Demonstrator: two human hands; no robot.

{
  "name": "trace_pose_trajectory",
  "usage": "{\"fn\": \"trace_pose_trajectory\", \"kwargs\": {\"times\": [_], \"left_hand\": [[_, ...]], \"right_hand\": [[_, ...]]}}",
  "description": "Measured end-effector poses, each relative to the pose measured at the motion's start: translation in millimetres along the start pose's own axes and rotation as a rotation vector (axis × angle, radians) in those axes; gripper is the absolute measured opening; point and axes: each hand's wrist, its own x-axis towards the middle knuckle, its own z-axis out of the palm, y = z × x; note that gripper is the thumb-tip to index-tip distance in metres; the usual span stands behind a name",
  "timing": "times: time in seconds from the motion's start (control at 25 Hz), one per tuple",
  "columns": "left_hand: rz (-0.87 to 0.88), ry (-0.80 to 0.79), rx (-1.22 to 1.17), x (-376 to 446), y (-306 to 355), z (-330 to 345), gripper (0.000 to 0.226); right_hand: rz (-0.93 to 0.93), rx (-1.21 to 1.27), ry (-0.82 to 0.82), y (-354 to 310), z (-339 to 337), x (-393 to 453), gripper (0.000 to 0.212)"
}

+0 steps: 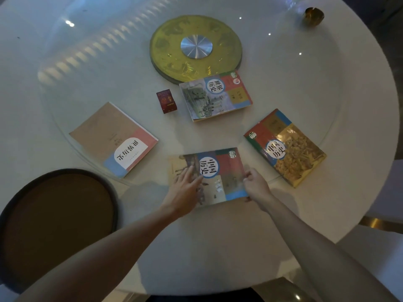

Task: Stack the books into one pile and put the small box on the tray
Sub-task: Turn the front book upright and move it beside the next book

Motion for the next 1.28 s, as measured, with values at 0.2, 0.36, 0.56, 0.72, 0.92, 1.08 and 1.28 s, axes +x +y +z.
{"fn": "trace_pose_trajectory", "kwargs": {"times": [0.2,0.36,0.56,0.72,0.92,1.08,1.28], "left_hand": [[-0.083,-0.158,0.164,3.2,8.3,14.4,0.06],[-0.166,-0.082,0.153,0.9,32.3,16.6,0.063],[-0.093,-0.012,0.079,12.5,32.2,14.6,0.07],[-0.125,-0.1,0.11,23.4,30.3,19.2,0.077],[-0.166,-0.101,0.194,26.4,45.9,22.8,0.072],[-0.171,-0.005,0.182,55.8,61.0,6.9,0.047],[-0.314,-0.062,-0.368,130.9,111.5,-6.4,0.054]], "right_hand": [[-0.066,-0.075,-0.065,-36.4,-29.7,57.4,0.029],[-0.109,0.06,-0.051,-72.7,-24.4,86.3,0.035],[-0.279,-0.225,-0.005,-74.8,-14.5,83.2,0.059],[-0.474,-0.622,0.005,-34.5,-3.0,63.9,0.048],[-0.548,-0.705,-0.052,-10.7,0.1,54.2,0.046],[-0.51,-0.601,-0.015,-10.8,-30.0,66.7,0.042],[-0.42,-0.438,0.141,-1.8,-106.2,90.6,0.043]]}}
